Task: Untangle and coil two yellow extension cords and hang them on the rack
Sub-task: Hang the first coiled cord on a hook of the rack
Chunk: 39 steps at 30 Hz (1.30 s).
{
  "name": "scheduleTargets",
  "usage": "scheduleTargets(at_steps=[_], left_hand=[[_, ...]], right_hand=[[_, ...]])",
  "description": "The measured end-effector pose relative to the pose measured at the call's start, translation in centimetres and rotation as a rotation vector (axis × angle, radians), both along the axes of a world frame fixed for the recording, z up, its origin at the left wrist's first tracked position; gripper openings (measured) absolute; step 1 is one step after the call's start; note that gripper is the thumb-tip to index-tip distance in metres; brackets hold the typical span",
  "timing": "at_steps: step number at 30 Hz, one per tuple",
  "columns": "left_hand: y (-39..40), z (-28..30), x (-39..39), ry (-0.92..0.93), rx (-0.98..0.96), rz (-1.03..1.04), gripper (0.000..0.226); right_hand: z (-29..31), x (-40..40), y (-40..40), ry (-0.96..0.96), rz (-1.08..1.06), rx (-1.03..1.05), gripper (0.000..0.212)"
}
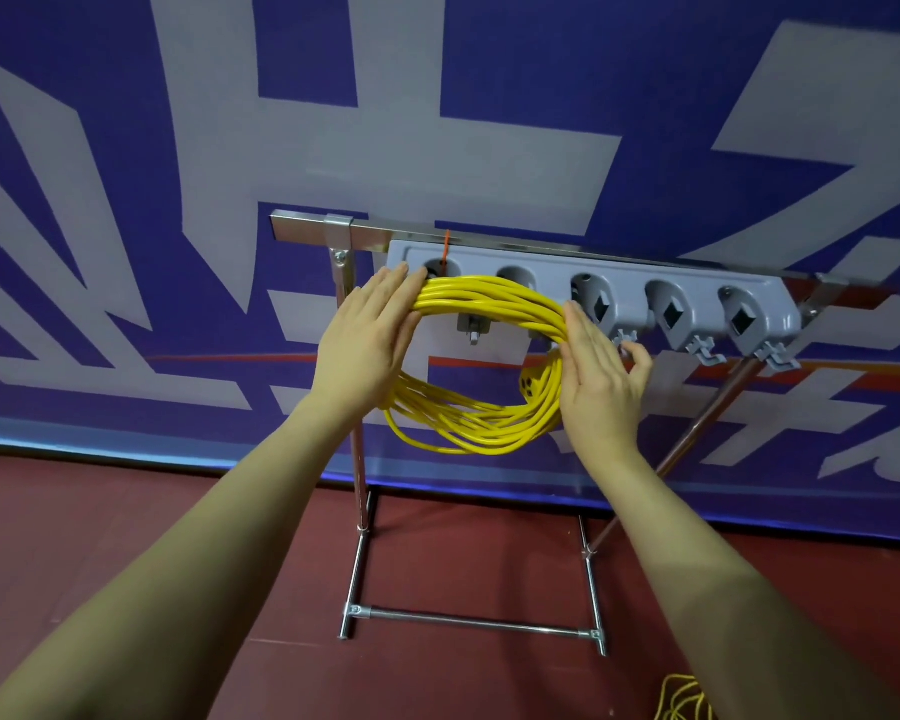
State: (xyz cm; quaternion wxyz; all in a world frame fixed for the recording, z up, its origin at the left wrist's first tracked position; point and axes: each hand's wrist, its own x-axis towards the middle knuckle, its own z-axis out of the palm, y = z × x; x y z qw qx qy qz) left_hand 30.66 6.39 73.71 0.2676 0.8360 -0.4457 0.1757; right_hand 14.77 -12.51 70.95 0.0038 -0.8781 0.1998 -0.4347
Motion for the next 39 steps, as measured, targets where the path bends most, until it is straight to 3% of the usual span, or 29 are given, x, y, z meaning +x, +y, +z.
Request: scheduleTargets(at_steps=[10,14,20,26,32,39], left_hand=[[2.8,0.2,-0.9,0.061,0.006,0.007,0.052],[3.8,0.4,-1.7,0.052,0.019,0.007,0.054],[4.1,0.6,-4.8,-0.058,0.011,-0.075,0.050],[2.2,-2.5,-11.4,-0.132,-0.007,-0.193,0.038],[-1.3,-9.8,-17.6,-0.034,0.083,-0.276,0.036],[-8.1,-28.0,-21.9,0.131,0.350,-0.321,0.042]], right_hand=[[0.6,-0.7,2.9,0.153,-0.099,0.151,0.055],[1.0,-0.9,4.0,0.125,-0.161,0.194,0.059],[1.4,-2.5,5.8,0.017,-0.118,0.151,0.047],[-1.8,-7.4,5.5,0.103,0.025,0.166,0.035],[-9.1,-13.6,2.9,0.209,0.034,0.268,0.032],[-25.1,-19.8,-3.3,0.421,-0.024,0.447,0.021]])
